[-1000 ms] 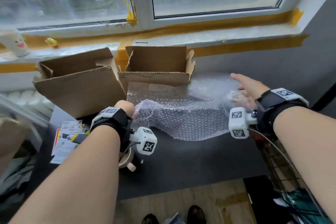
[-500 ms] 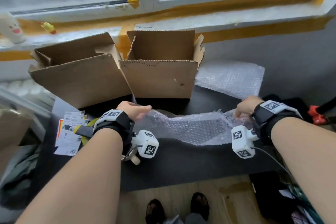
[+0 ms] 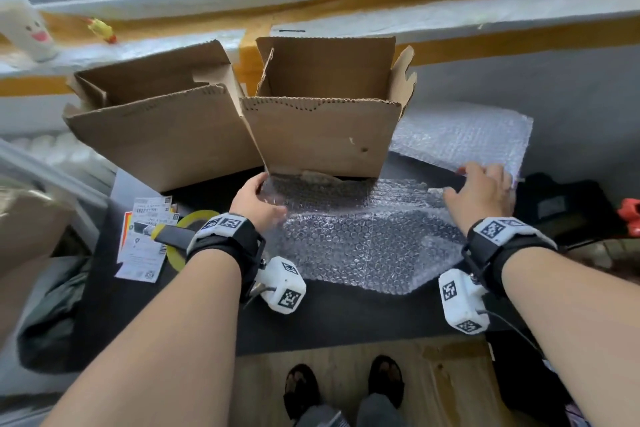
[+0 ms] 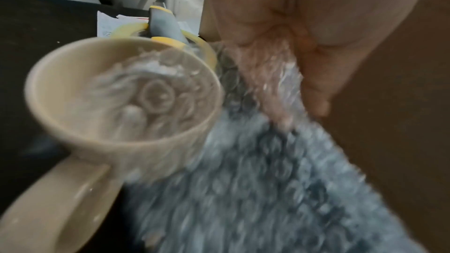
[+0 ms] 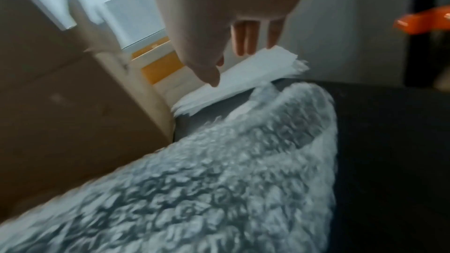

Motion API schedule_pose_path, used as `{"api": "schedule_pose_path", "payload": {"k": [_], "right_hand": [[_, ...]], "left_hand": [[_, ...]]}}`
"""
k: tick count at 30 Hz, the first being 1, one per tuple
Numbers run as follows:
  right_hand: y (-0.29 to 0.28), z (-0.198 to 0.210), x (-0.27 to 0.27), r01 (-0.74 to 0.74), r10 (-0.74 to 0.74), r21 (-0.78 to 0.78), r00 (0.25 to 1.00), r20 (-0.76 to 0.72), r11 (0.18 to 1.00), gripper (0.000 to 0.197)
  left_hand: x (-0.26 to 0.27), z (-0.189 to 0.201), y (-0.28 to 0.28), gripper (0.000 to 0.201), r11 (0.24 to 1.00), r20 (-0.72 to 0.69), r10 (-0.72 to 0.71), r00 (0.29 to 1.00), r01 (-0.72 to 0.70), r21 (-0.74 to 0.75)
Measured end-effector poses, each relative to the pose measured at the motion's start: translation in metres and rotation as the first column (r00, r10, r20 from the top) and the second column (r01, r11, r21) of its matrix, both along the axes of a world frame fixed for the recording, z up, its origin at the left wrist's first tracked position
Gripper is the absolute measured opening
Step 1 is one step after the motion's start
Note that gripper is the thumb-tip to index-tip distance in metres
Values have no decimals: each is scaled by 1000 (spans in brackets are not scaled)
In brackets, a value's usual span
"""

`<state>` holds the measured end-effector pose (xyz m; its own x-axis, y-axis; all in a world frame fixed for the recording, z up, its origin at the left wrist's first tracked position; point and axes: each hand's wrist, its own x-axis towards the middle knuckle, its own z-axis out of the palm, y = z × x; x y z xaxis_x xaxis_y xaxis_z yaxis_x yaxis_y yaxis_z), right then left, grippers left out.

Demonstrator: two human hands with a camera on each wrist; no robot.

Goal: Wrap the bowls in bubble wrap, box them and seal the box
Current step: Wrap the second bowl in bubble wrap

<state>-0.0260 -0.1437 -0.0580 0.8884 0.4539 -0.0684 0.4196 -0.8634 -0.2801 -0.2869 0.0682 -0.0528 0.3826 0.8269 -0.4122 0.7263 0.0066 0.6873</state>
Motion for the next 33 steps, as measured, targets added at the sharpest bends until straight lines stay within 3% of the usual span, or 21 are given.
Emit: {"api": "schedule_pose_path", "payload": {"k": [1,3,6,8,12,18,20,24,27,33], "right_hand": [[5,2,-3,-81,81,-1,997,22,997,23],[16,5,-14,-262,265,40,953,-150,964,18],[28,-1,-39,-526,441,-60,764,-472,848,50],[31,-12,-51,-627,467,-210,728,-502,750,70],[33,-25,-62,-627,469,-341,765,-441,700,77],[40,-28,-69,-556,397,-367,814,-425,746,67],[41,-29,-71,-541,374,-394,824,-426,743,65],[42,-29,-75,-542,381,-410,827,-413,733,47],[37,-33,-77,-558,429,-380,822,-375,738,32],[28,-38,-75,-601,497,-295,791,-357,743,29]], "left_hand": [[-1,-1,0,80,1000,-6,18,1000,-18,5],[-5,1,2,65,996,-18,85,996,-84,42],[-25,7,11,41,988,-72,137,988,-131,85],[-45,9,12,38,995,-158,94,983,-89,41],[-72,8,6,27,999,-242,40,969,-45,-13],[-75,12,3,32,989,-279,-116,953,137,58],[-75,13,5,30,971,-360,-191,913,229,66],[-70,11,1,30,877,-568,-355,743,475,72],[-62,8,0,26,832,-633,-366,682,545,107],[-52,12,-1,27,779,-696,-403,594,622,80]]}}
